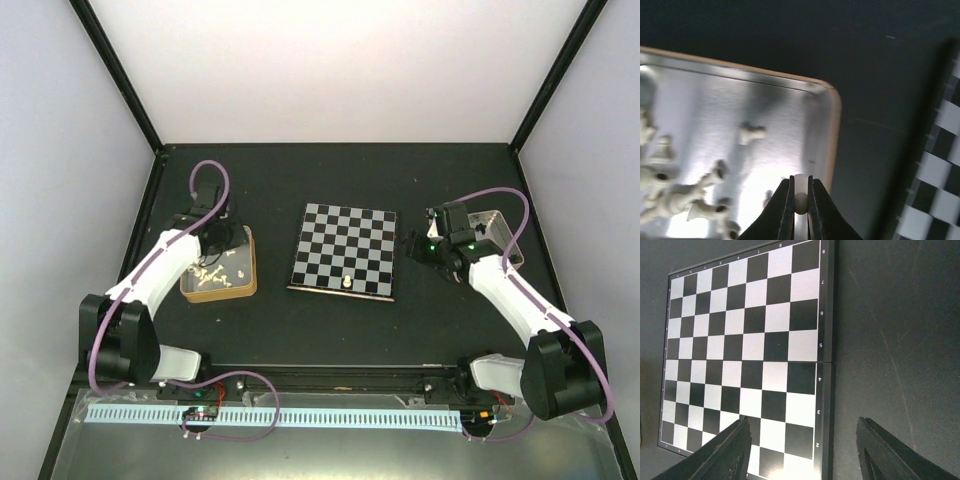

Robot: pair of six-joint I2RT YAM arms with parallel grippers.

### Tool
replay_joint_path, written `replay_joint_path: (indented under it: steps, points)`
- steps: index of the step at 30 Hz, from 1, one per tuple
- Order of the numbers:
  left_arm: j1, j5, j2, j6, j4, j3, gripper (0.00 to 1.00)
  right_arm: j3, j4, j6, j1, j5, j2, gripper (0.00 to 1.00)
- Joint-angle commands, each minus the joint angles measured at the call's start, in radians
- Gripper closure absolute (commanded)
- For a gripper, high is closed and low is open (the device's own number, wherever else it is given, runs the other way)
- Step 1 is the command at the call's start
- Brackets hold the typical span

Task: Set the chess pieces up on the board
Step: Pick up the chess piece from the storage box, then place the chess piece on the chessboard.

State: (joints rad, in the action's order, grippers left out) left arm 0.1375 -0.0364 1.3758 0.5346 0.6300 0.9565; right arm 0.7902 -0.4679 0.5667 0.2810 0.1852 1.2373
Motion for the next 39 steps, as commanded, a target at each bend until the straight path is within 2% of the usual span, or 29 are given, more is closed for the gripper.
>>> replay_joint_path:
  steps: [1,7,11,15,27,39]
  points:
    - [0.145,0.021,-0.012,0.005,0.086,0.085,0.98,-0.017,-0.005,0.011,0.003,-0.006,-0.033,0.41]
    - [0.327,0.073,0.104,0.001,0.075,0.148,0.98,-0.040,0.000,0.031,0.003,-0.012,-0.056,0.41]
    - [0.402,0.121,0.215,-0.037,0.066,0.187,0.98,-0.041,0.007,0.039,0.003,-0.009,-0.056,0.41]
    - [0.460,0.088,0.313,-0.073,0.108,0.249,0.98,-0.033,0.005,0.037,0.004,-0.010,-0.043,0.41]
    - [0.482,0.013,0.397,-0.080,0.112,0.264,0.97,-0.036,0.009,0.038,0.004,-0.011,-0.027,0.41]
    - [0.483,0.013,0.416,-0.072,0.058,0.240,0.95,-0.043,0.011,0.033,0.003,-0.009,-0.025,0.40]
